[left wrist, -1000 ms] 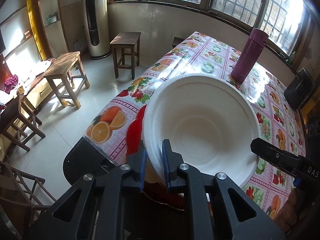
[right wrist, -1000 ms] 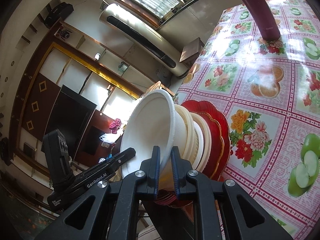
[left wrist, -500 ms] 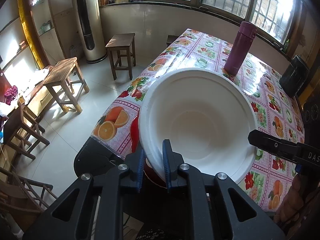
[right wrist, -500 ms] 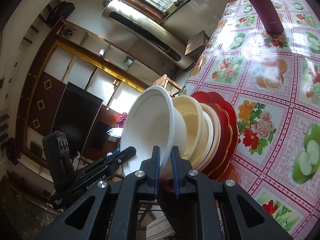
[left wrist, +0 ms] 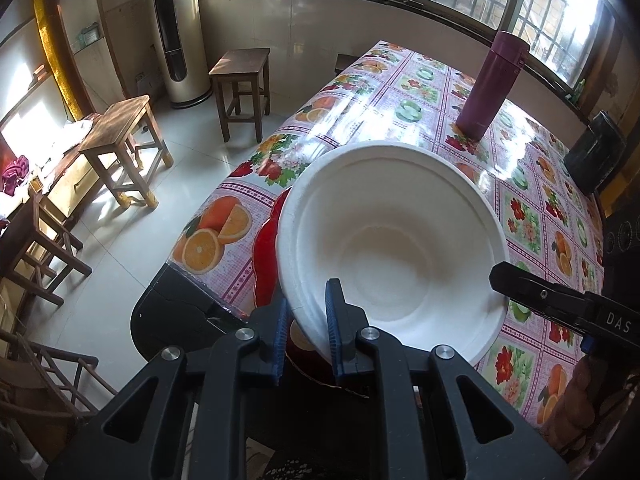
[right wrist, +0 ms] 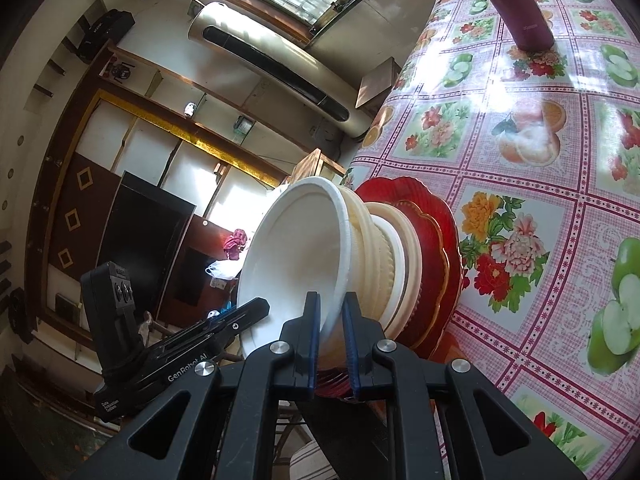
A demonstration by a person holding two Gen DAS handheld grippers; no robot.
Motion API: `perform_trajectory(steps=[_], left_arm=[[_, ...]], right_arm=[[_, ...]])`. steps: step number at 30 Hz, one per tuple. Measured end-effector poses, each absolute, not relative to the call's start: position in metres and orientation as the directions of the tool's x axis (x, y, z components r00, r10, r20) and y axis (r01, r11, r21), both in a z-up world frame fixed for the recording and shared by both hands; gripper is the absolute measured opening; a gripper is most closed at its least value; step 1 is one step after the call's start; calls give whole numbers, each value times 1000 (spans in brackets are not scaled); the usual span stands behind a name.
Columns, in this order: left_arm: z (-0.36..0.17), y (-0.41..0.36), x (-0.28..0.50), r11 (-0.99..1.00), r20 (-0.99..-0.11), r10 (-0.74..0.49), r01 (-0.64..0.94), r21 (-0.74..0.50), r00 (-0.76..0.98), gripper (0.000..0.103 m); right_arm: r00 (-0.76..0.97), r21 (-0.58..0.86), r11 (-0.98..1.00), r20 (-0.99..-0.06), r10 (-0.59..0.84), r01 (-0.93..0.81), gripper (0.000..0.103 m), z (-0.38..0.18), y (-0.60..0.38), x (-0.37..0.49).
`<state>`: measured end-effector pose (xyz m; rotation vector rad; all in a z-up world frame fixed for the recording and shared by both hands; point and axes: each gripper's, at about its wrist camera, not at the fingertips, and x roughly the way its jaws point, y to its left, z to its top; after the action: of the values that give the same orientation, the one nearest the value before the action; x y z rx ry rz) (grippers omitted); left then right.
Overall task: Organize plates and bowls
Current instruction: 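Lower the white bowl into the top beige bowl on the stack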
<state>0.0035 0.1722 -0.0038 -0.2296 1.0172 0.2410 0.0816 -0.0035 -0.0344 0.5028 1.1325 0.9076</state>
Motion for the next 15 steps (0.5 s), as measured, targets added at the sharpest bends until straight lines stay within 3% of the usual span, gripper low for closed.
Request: perform_trajectory(steps=[15], left_arm=[[-17, 177, 12, 952, -869, 76, -296, -83, 489, 14]], right_arm=[[146, 737, 566, -556, 818, -368, 13, -39, -1, 82]])
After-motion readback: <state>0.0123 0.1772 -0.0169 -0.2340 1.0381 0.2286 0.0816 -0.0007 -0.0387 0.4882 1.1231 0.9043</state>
